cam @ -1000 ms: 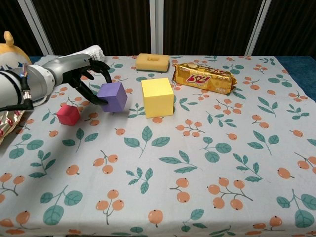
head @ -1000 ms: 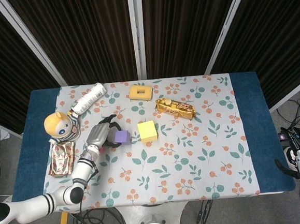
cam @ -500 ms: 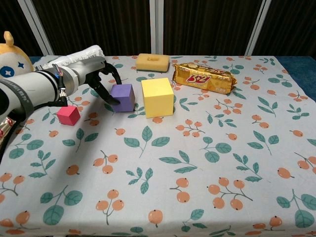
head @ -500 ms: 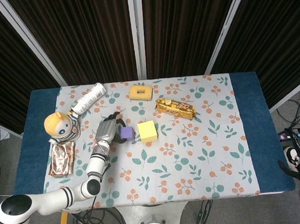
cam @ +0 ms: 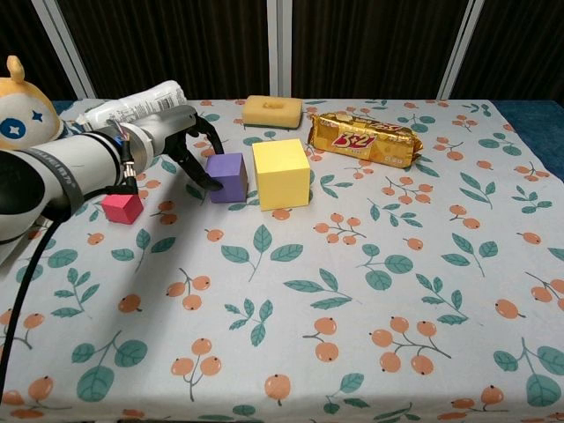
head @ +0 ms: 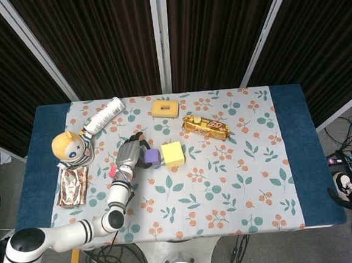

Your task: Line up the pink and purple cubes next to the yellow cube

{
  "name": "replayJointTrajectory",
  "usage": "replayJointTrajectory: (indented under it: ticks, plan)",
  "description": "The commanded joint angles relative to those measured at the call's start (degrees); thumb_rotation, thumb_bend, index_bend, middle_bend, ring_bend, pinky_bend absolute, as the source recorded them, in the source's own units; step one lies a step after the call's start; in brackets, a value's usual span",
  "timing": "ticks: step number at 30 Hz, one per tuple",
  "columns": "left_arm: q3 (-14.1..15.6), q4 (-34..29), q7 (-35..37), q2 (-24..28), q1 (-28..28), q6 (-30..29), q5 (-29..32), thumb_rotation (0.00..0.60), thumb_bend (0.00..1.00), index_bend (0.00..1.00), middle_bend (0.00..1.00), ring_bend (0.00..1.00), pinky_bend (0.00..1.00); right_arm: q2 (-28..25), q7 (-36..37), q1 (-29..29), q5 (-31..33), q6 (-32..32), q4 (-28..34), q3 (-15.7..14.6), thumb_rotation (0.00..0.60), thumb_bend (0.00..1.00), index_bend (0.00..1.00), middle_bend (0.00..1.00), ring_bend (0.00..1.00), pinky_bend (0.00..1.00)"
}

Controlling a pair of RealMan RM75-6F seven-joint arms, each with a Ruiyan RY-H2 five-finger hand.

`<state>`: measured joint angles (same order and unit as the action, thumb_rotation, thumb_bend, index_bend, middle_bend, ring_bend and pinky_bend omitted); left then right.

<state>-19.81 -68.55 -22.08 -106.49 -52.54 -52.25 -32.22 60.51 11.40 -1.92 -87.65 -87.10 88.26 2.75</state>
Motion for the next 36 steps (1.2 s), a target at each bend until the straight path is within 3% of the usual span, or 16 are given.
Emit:
replayJointTrajectory:
  ticks: [1, 17, 26, 31, 36]
  plan:
    - [0.02, -0.03, -0.44, -0.42, -0.12, -0.44, -0.03, 0.600, 0.25, 0.52, 0.18, 0.11, 0.15, 0.03, 0.10, 0.05, -0.02, -0.02, -0.08, -0.03, 0.600, 0.17, 0.04, 0.16, 0.03, 0.13]
    - [0.71, -4.76, -2.30, 1.56, 1.10, -2.05, -0.66, 0.600, 0.23, 0.27, 0.15, 0.10, 0.15, 0.04, 0.67, 0.38, -0.26, -0.45, -0.50, -0.08, 0.600, 0.17, 0.04, 0.16, 0.03, 0.13]
    - [7.56, -14.50, -0.25, 12.36, 7.73, -5.41, -11.74, 0.600, 0.22, 0.26, 0.15, 0.10, 0.15, 0.20, 1.37, 0.19, -0.74, -0.50, -0.98, -0.02, 0.600, 0.17, 0.04, 0.16, 0.03, 0.13]
    - [11.44, -19.04, 4.57, 19.95, 11.27, -2.31, -17.78, 0.600, 0.22, 0.33, 0.15, 0.10, 0.15, 0.37, 1.27, -0.18, -1.31, -0.37, -0.92, -0.03, 0.600, 0.17, 0.04, 0.16, 0.03, 0.13]
    - [14.47, -19.17, 8.26, 22.89, 12.85, 0.33, -23.84, 0.600, 0.23, 0.35, 0.15, 0.10, 0.15, 0.44, 0.94, -0.50, -1.66, -0.20, -0.49, -0.01, 0.600, 0.17, 0.04, 0.16, 0.03, 0.13]
